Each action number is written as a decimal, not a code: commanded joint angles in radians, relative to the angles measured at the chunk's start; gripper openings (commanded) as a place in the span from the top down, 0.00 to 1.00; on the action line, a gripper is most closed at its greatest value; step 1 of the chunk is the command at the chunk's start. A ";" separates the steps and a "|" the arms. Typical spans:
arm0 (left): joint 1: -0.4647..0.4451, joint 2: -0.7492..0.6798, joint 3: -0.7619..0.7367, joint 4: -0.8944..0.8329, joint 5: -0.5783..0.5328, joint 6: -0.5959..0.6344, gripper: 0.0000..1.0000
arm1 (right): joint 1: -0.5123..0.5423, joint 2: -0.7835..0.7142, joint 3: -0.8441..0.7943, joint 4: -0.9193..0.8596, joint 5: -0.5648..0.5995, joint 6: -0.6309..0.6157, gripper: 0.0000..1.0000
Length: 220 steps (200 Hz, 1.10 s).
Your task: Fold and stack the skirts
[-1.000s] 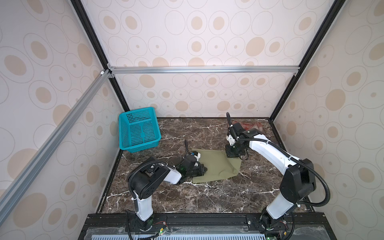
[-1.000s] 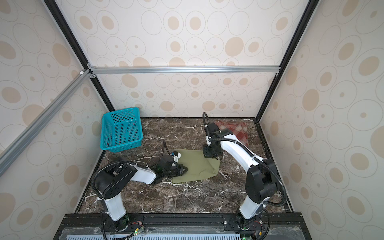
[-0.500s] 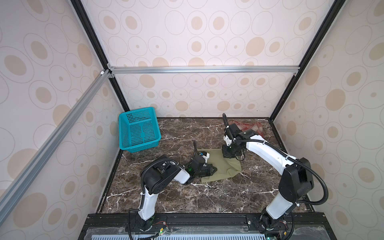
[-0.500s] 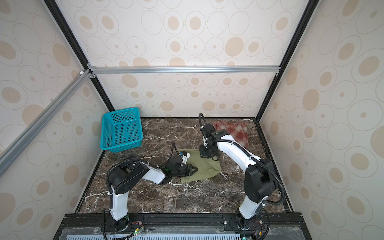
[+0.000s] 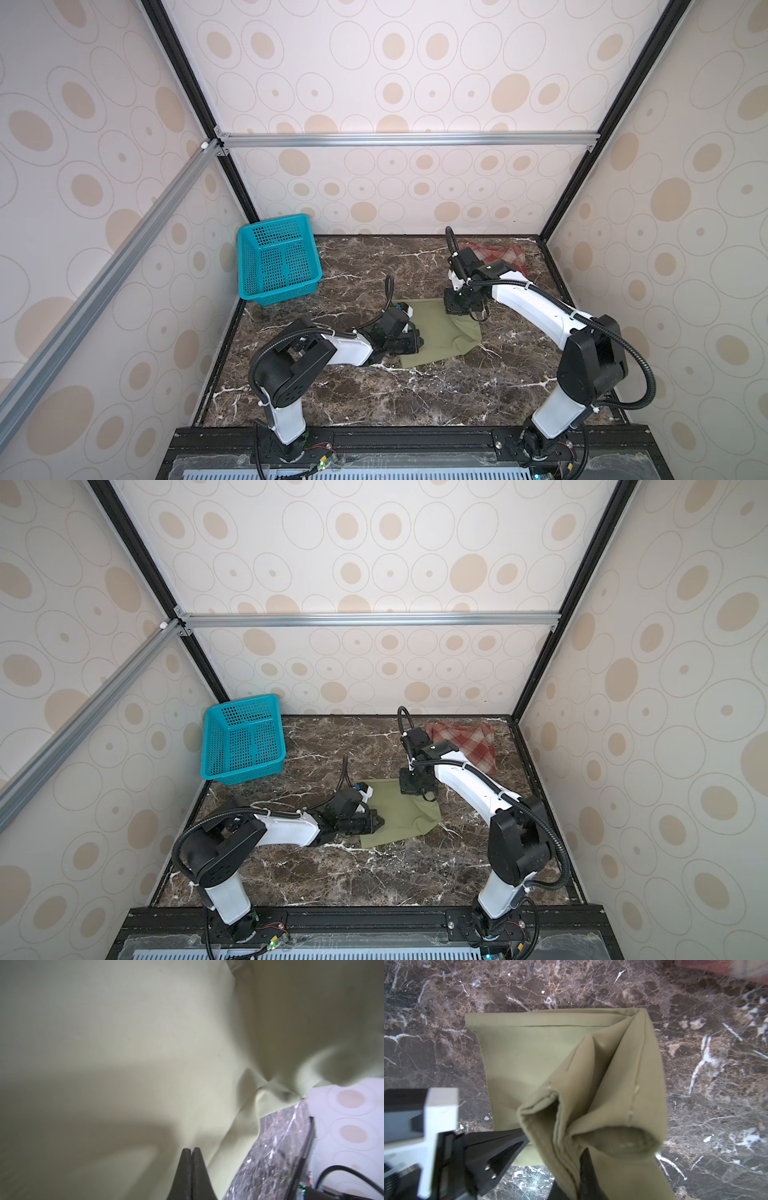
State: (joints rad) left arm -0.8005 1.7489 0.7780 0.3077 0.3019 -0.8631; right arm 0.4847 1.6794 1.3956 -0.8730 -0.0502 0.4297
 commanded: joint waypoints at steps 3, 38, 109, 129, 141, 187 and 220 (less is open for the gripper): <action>0.010 -0.053 0.036 -0.204 -0.067 0.119 1.00 | 0.009 -0.023 -0.005 -0.003 0.041 0.004 1.00; 0.006 -0.076 -0.023 -0.128 -0.004 0.109 1.00 | 0.008 -0.027 0.018 -0.017 0.050 0.002 1.00; -0.057 0.016 -0.051 0.016 0.022 0.035 1.00 | 0.008 -0.042 0.042 -0.039 0.063 0.043 1.00; -0.063 0.039 -0.053 0.047 0.032 0.021 1.00 | 0.010 -0.050 0.033 -0.027 0.053 0.072 1.00; -0.066 0.054 -0.049 0.060 0.036 0.013 1.00 | 0.011 -0.056 0.022 -0.012 0.040 0.091 1.00; -0.090 0.115 -0.037 0.139 0.062 -0.028 1.00 | 0.047 -0.058 -0.006 0.042 0.032 0.154 1.00; -0.093 0.139 -0.044 0.206 0.066 -0.064 1.00 | 0.076 -0.050 -0.060 0.116 0.013 0.207 1.00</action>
State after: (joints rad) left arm -0.8783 1.8473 0.7357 0.5053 0.3641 -0.8845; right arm 0.5362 1.6489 1.3762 -0.8089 -0.0151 0.5724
